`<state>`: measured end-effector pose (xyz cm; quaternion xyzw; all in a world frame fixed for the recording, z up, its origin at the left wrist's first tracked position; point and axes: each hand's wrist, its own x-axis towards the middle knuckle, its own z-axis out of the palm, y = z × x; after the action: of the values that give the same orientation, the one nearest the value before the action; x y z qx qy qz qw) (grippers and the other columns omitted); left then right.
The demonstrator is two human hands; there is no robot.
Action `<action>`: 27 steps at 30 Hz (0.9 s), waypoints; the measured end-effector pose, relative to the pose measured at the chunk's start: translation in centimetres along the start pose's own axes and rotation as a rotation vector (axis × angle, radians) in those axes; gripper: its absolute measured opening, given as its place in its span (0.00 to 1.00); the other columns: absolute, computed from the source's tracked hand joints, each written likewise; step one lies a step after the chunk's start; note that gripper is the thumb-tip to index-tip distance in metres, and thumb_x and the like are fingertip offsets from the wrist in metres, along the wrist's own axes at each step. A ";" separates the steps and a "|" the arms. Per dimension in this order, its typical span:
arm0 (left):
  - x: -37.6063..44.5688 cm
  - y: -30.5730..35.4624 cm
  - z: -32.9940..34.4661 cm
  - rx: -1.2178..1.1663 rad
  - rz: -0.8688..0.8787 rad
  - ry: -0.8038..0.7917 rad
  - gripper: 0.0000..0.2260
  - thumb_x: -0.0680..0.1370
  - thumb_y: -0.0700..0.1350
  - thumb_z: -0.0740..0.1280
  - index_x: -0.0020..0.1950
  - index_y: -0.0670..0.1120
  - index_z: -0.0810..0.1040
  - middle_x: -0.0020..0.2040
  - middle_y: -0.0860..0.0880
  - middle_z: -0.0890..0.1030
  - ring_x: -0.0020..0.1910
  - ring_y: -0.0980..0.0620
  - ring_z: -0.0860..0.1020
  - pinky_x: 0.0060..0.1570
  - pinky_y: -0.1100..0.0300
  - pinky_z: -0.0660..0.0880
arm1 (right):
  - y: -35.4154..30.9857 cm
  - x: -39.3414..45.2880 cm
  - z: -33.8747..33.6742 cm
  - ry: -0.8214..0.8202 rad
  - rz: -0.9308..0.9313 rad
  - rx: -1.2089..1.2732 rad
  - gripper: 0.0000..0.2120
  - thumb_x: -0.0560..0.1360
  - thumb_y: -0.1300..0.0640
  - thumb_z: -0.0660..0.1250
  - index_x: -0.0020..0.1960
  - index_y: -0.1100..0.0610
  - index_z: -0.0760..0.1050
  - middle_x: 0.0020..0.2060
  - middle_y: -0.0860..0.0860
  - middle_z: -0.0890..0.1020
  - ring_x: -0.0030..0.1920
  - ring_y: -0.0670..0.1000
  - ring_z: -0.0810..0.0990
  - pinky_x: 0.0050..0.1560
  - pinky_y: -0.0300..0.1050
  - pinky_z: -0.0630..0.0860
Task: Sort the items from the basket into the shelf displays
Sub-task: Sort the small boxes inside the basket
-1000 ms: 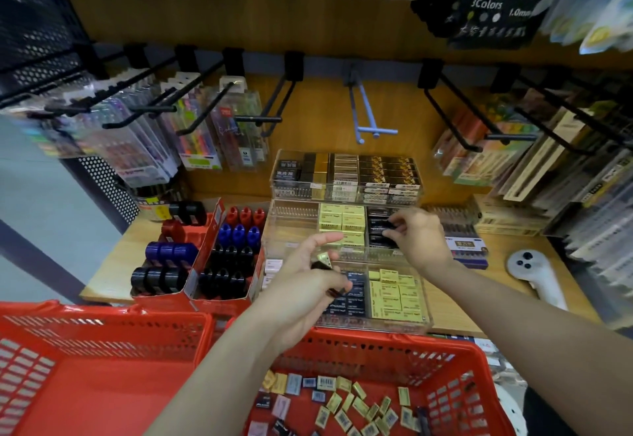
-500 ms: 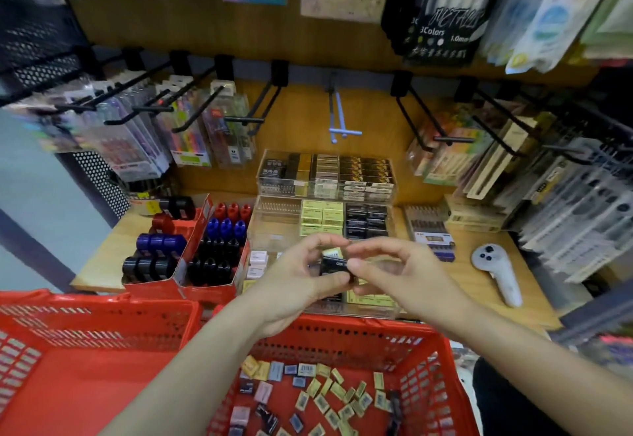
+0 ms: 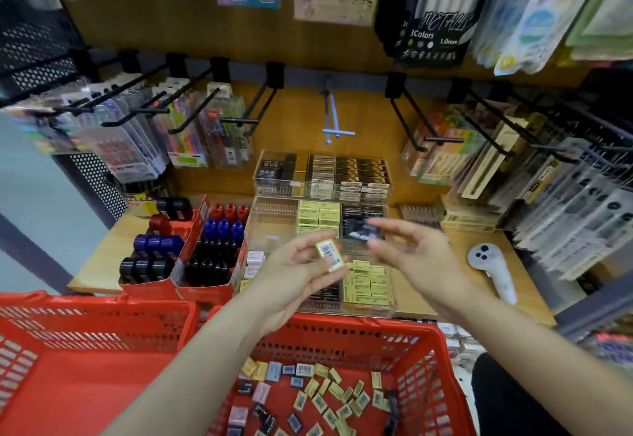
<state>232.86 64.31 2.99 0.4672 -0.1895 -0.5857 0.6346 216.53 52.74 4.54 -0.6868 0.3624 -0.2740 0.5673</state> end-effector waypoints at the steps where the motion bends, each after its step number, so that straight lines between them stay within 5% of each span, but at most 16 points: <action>1: 0.3 0.1 -0.2 -0.010 0.006 0.058 0.17 0.78 0.28 0.63 0.64 0.42 0.78 0.58 0.40 0.83 0.54 0.46 0.84 0.49 0.58 0.82 | 0.3 0.8 -0.7 0.091 0.028 0.011 0.14 0.73 0.61 0.73 0.55 0.47 0.81 0.42 0.44 0.86 0.42 0.45 0.85 0.41 0.35 0.80; 4: 1.2 0.3 -0.7 -0.032 0.042 0.149 0.18 0.79 0.29 0.62 0.64 0.47 0.75 0.56 0.40 0.84 0.53 0.45 0.84 0.48 0.55 0.83 | 2.0 3.7 -3.1 0.289 0.098 -0.327 0.13 0.74 0.57 0.73 0.58 0.49 0.80 0.42 0.47 0.85 0.43 0.46 0.84 0.42 0.39 0.77; 7: 2.0 0.3 -0.9 -0.044 0.045 0.193 0.18 0.79 0.30 0.65 0.65 0.46 0.71 0.58 0.41 0.83 0.54 0.45 0.84 0.47 0.54 0.83 | 3.6 6.5 -3.4 0.277 0.090 -0.621 0.14 0.75 0.55 0.72 0.60 0.52 0.80 0.42 0.52 0.84 0.45 0.50 0.82 0.49 0.47 0.79; 12: 2.6 -0.2 -1.4 -0.036 0.031 0.201 0.15 0.78 0.31 0.66 0.64 0.39 0.72 0.56 0.39 0.83 0.53 0.45 0.84 0.46 0.56 0.83 | 5.7 9.7 -2.3 0.222 0.025 -0.756 0.14 0.76 0.54 0.71 0.62 0.54 0.79 0.41 0.49 0.80 0.42 0.47 0.77 0.46 0.36 0.71; 18: 2.4 -0.1 -1.5 -0.035 0.056 0.177 0.13 0.78 0.31 0.67 0.61 0.39 0.72 0.51 0.40 0.85 0.52 0.46 0.84 0.46 0.56 0.82 | 8.4 10.7 -2.4 0.200 -0.046 -0.873 0.15 0.76 0.55 0.72 0.62 0.54 0.80 0.56 0.56 0.79 0.57 0.58 0.75 0.60 0.49 0.71; 27: 2.0 0.2 -1.4 -0.040 0.066 0.184 0.13 0.77 0.31 0.67 0.60 0.39 0.74 0.53 0.39 0.84 0.52 0.45 0.85 0.46 0.55 0.82 | 9.2 11.6 -1.4 0.260 -0.099 -1.075 0.17 0.72 0.45 0.73 0.57 0.51 0.80 0.58 0.50 0.78 0.61 0.55 0.72 0.57 0.51 0.67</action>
<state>234.57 62.98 1.83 0.4997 -0.1338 -0.5229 0.6774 220.49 41.71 -4.55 -0.8564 0.4855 -0.1592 0.0742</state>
